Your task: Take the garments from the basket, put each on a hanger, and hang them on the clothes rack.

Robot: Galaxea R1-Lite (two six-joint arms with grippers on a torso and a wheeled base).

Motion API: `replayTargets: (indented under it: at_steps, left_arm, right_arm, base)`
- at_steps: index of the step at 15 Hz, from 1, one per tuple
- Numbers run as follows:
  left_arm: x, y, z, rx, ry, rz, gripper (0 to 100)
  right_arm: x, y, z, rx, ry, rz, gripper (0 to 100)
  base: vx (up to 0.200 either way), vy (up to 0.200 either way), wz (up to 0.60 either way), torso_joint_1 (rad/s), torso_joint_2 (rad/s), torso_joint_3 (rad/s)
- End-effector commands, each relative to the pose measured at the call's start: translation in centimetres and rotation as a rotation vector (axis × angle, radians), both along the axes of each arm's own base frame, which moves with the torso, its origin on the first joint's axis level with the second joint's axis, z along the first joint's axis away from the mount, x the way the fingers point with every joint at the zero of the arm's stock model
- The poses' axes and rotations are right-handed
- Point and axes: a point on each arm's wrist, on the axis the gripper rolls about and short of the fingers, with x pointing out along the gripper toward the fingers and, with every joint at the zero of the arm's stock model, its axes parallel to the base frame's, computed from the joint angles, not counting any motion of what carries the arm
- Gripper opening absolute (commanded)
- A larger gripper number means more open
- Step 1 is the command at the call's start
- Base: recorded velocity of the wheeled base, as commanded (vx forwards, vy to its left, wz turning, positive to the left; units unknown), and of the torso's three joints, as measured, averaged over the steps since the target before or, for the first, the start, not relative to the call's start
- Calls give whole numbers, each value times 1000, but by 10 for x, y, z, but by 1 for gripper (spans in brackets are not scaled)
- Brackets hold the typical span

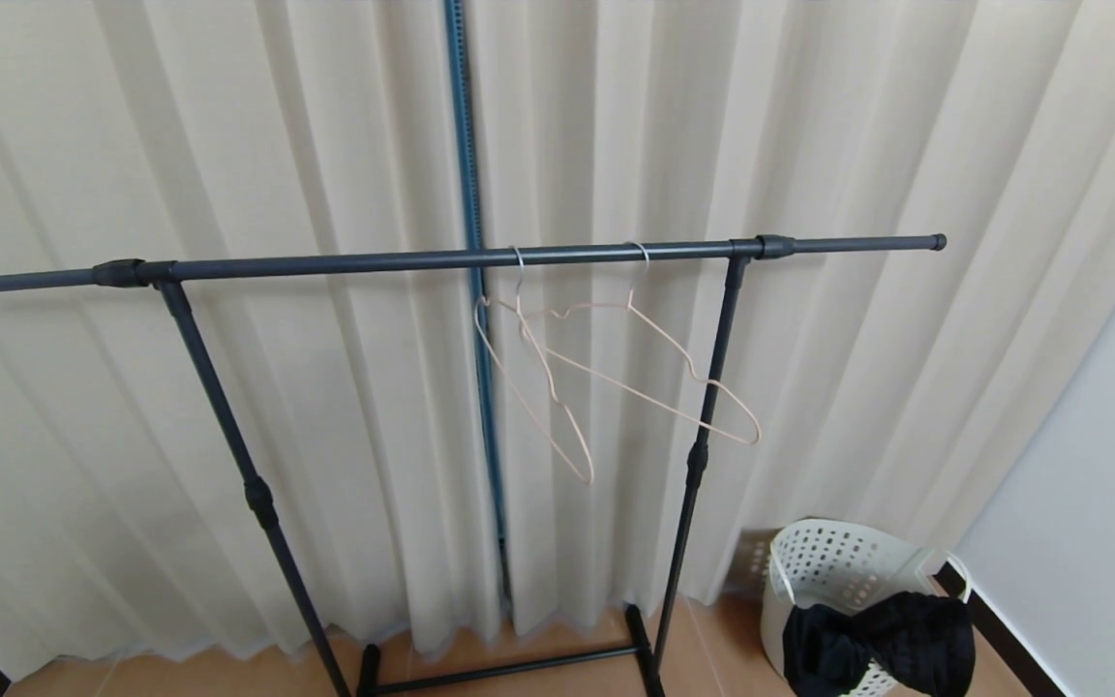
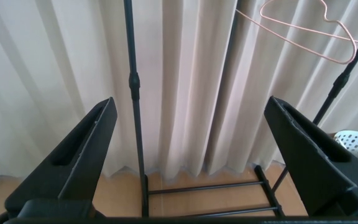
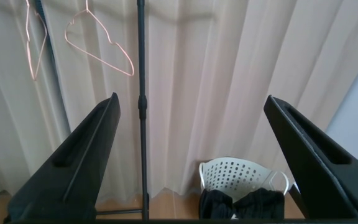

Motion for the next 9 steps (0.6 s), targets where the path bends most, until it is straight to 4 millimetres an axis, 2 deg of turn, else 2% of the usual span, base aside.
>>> replayTargets:
  at_steps: [1, 9]
  left_arm:
    - [0, 0, 0, 0, 1, 0, 100]
    - [0, 0, 0, 0, 1, 0, 100]
  right_arm:
    - [0, 0, 0, 0, -1, 1, 100]
    - [0, 0, 0, 3, -1, -2, 100]
  base:
    - [0, 0, 0, -144, 330, 183]
    - [0, 0, 0, -156, 364, 202]
